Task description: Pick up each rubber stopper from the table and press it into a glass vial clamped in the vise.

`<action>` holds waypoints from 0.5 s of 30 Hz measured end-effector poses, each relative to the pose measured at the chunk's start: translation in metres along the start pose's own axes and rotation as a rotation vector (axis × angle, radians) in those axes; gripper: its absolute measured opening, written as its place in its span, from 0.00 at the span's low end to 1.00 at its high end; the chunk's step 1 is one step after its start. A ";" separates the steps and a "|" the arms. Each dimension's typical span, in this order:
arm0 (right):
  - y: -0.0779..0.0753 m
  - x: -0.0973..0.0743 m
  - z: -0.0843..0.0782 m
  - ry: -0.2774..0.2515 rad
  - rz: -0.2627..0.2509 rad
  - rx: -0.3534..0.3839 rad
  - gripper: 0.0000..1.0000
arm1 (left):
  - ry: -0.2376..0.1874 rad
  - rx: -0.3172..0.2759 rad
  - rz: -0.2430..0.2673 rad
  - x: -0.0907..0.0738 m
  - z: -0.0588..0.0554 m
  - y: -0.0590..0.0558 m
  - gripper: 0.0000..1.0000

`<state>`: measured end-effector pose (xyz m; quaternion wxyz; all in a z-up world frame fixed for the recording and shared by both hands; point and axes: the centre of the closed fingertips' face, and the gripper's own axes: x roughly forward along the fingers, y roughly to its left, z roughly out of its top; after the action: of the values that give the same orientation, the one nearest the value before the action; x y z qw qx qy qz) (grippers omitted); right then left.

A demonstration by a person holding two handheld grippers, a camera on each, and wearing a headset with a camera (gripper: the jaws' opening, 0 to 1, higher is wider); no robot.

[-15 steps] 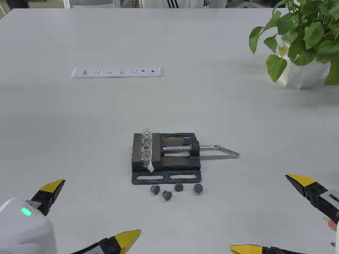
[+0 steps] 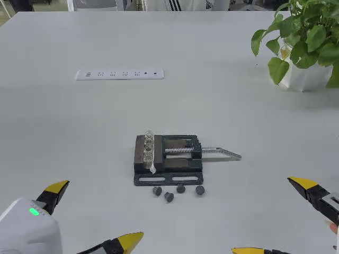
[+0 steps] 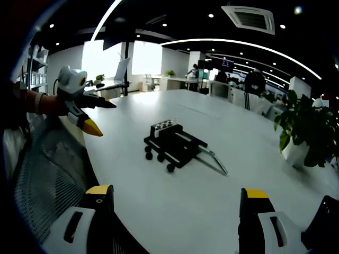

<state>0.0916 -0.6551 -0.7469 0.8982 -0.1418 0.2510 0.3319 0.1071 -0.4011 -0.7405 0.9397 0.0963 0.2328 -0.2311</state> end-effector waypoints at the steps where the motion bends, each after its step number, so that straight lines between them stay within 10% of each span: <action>1: 0.000 0.000 -0.001 0.004 0.001 -0.001 0.98 | -0.002 -0.004 -0.001 0.000 0.000 0.000 0.95; 15: 0.005 0.001 -0.009 0.050 0.029 -0.013 0.95 | 0.007 0.014 -0.010 0.001 -0.001 -0.003 0.94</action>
<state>0.0858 -0.6546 -0.7555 0.8857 -0.1524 0.2734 0.3430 0.1060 -0.4035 -0.7424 0.9370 0.1027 0.2348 -0.2373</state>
